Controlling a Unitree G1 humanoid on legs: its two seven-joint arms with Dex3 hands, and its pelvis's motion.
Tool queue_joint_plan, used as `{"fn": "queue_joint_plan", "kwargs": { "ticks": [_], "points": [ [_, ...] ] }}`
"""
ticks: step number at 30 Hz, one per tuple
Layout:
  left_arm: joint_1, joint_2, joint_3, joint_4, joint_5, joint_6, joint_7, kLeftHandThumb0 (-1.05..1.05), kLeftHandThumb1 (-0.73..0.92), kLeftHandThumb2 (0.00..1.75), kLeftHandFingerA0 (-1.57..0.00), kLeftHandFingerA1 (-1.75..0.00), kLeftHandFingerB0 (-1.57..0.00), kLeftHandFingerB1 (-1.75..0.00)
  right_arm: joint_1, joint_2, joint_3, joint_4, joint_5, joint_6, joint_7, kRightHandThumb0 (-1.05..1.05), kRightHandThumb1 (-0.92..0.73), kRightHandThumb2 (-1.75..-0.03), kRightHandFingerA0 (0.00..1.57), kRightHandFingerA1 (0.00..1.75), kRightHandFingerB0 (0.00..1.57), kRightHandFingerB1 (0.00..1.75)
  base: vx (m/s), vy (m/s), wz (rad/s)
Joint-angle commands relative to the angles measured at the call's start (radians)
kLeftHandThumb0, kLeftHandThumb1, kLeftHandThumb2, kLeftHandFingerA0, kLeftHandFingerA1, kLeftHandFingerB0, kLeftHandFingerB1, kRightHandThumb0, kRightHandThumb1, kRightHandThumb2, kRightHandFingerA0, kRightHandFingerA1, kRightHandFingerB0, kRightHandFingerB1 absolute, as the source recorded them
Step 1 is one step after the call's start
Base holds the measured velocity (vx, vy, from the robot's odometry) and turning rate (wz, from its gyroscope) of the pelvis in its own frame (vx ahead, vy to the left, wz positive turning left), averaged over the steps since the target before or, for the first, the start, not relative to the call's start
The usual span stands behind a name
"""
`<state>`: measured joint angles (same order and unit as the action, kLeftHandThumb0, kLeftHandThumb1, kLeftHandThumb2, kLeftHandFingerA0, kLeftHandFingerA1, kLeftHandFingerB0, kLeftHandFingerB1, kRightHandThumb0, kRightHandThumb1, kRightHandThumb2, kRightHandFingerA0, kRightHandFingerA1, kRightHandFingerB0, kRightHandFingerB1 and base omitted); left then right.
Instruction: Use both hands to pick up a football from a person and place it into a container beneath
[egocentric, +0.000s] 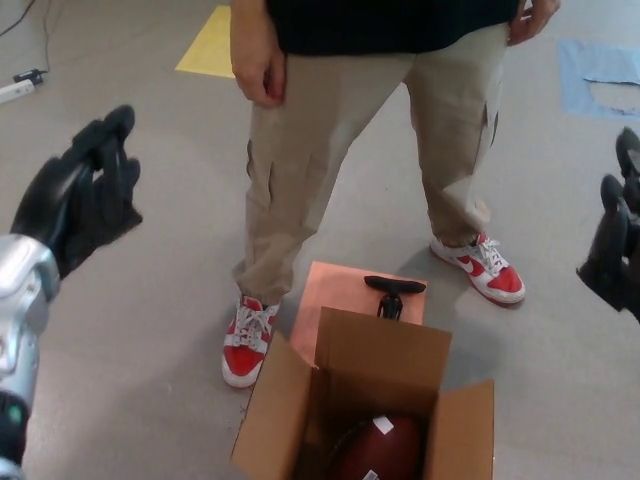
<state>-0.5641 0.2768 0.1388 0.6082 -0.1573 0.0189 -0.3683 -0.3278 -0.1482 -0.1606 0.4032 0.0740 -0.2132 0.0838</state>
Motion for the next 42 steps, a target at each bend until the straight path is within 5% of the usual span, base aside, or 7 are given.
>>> {"fn": "queue_joint_plan", "kwargs": {
  "ticks": [1,9,14,15,18,21,42],
  "points": [
    [0.151,-0.01,0.031,-0.109,-0.044,-0.031,-0.029,-1.0,0.87,1.14,0.0,-0.05,0.0,0.0,0.076,-0.023,-0.027,0.069,0.031,-0.093,0.053,-0.96,-0.86,-1.17,0.0,0.06,0.0,0.03,0.0,0.0,0.0],
    [0.441,-0.023,0.03,-0.201,-0.026,-0.158,-0.065,-1.0,0.87,1.16,0.0,-0.04,0.0,0.0,0.162,-0.036,0.0,0.266,-0.032,-0.24,0.061,-0.91,-0.87,-1.16,0.0,0.1,0.0,0.06,0.0,0.0,0.0],
    [0.507,0.007,0.007,-0.082,0.042,-0.264,-0.055,-0.77,0.92,0.7,0.0,0.0,0.0,-0.01,0.083,-0.087,0.078,0.512,-0.13,-0.228,0.032,-0.87,-0.84,-1.14,0.0,0.14,0.0,0.12,0.0,0.0,0.0],
    [0.509,0.015,0.001,-0.037,0.055,-0.281,-0.052,-0.85,0.81,1.15,0.0,-0.12,0.0,-0.11,0.063,-0.098,0.091,0.559,-0.138,-0.202,0.041,-0.8,-0.73,-0.93,0.0,0.17,0.0,0.14,0.0,0.0,0.0],
    [0.487,0.047,-0.036,0.058,0.111,-0.309,-0.037,-0.89,0.88,1.17,0.0,-0.08,0.0,-0.06,0.029,-0.123,0.108,0.638,-0.14,-0.184,0.058,-0.75,-0.92,-0.72,0.0,0.17,0.0,0.15,0.0,0.0,0.0],
    [0.439,0.083,-0.052,0.147,0.125,-0.311,-0.045,-0.89,0.88,1.17,0.0,-0.08,0.0,-0.07,-0.009,-0.14,0.132,0.705,-0.156,-0.175,0.046,-0.77,-0.77,-1.13,0.0,0.24,0.0,0.2,0.0,0.0,0.0],
    [0.408,0.127,-0.097,0.212,0.158,-0.397,0.004,-0.91,0.83,1.15,0.0,-0.1,0.0,-0.08,-0.048,-0.185,0.305,0.82,-0.281,-0.182,-0.028,-0.87,-0.85,-1.14,0.02,0.19,0.01,0.12,0.0,0.0,0.0]
  ]
}}
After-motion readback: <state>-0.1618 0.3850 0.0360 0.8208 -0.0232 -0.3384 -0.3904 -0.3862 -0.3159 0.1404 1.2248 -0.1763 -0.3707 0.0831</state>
